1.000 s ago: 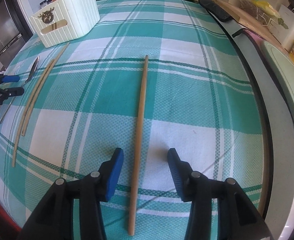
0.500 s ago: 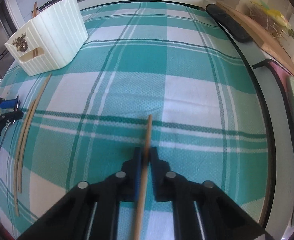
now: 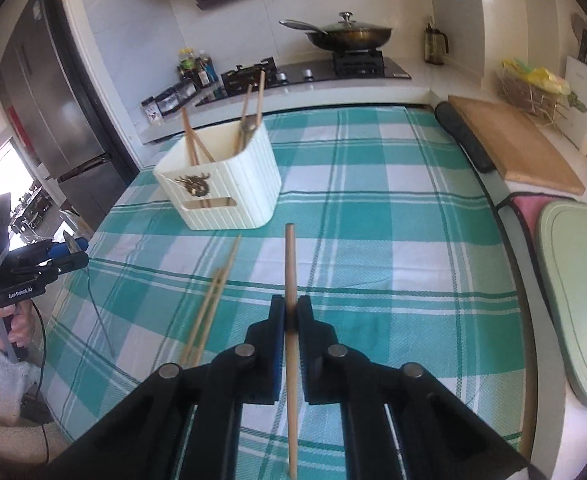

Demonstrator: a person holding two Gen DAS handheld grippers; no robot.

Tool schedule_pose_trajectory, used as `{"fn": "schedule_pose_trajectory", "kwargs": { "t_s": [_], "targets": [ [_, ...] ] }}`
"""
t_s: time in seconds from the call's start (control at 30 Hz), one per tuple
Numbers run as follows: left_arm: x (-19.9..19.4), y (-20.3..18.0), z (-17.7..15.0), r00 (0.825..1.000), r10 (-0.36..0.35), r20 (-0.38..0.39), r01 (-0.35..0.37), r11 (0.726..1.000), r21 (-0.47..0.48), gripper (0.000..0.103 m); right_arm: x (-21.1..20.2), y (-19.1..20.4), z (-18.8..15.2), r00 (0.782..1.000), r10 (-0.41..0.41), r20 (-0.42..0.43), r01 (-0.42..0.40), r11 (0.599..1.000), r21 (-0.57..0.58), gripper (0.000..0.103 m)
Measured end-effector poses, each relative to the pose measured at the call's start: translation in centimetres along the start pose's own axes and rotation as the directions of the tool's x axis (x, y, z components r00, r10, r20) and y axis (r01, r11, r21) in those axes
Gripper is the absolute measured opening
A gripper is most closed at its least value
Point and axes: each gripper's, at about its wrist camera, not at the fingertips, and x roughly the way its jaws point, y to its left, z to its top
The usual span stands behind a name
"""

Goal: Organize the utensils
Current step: 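Carry the chopstick and spoon up over the cream holder with both tools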

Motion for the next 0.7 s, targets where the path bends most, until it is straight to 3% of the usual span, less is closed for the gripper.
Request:
{"fn": "schedule_pose_trajectory", "kwargs": {
  "t_s": [0.17, 0.33, 0.57, 0.7],
  "targets": [
    [-4.2, -0.5, 0.7, 0.995, -0.031, 0.095, 0.032, 0.999, -0.012, 0.041, -3.7, 3.6, 0.1, 0.992, -0.043, 0.117, 0.058, 0.99, -0.128, 0.006],
    [-6.0, -0.6, 2.1, 0.989, -0.072, 0.129, 0.076, 0.997, -0.027, 0.041, -5.2, 5.6, 1.5, 0.979, -0.026, 0.202, 0.061, 0.984, -0.169, 0.006],
    [-8.1, 0.0, 4.5, 0.985, -0.088, 0.15, 0.094, 0.995, -0.033, 0.041, -5.1, 7.0, 5.0, 0.978, -0.021, 0.207, 0.062, 0.979, -0.194, 0.006],
    [-9.7, 0.8, 7.7, 0.977, -0.071, 0.203, 0.08, 0.996, -0.036, 0.041, -5.0, 7.4, 8.3, 0.972, -0.028, 0.233, 0.076, 0.977, -0.198, 0.006]
  ]
}}
